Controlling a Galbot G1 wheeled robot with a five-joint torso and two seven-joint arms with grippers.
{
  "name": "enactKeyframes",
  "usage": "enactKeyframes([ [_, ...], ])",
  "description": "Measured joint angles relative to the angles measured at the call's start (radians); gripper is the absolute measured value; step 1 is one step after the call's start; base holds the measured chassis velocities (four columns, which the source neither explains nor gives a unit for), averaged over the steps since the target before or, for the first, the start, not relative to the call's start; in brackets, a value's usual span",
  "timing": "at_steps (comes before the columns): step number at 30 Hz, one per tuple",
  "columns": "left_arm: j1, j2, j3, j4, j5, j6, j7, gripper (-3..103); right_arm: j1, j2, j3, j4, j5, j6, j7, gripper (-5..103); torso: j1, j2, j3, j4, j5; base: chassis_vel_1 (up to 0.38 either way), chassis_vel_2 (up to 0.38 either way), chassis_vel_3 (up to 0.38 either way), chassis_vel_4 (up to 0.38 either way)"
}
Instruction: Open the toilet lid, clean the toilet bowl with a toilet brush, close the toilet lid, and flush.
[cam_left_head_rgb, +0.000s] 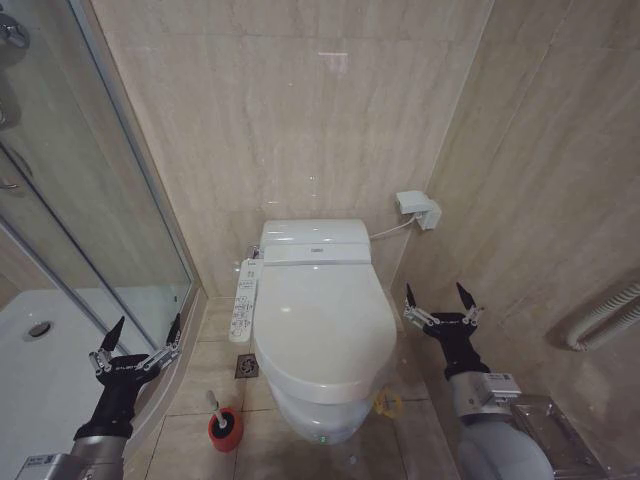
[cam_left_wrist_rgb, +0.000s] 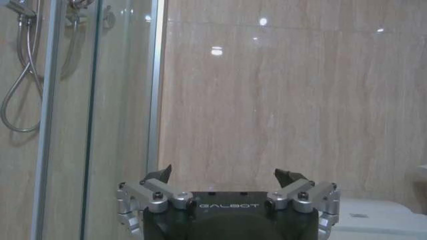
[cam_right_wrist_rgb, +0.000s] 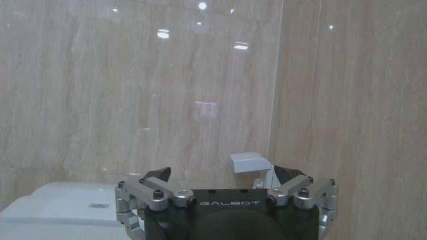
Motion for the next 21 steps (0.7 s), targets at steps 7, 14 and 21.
enactKeyframes([
  [7,0.0,0.0,0.0,0.0,0.0,0.0,0.0,100,0.0,0.0,0.0,0.0,0.0,0.0,0.0,100,0.0,0.0,0.0,0.0,0.0,0.0,0.0,0.0,0.0],
  [14,0.0,0.0,0.0,0.0,0.0,0.0,0.0,100,0.0,0.0,0.0,0.0,0.0,0.0,0.001,100,0.0,0.0,0.0,0.0,0.0,0.0,0.0,0.0,0.0],
  [21,0.0,0.0,0.0,0.0,0.0,0.0,0.0,100,0.0,0.0,0.0,-0.001,0.0,0.0,0.001,100,0.0,0.0,0.0,0.0,0.0,0.0,0.0,0.0,0.0],
])
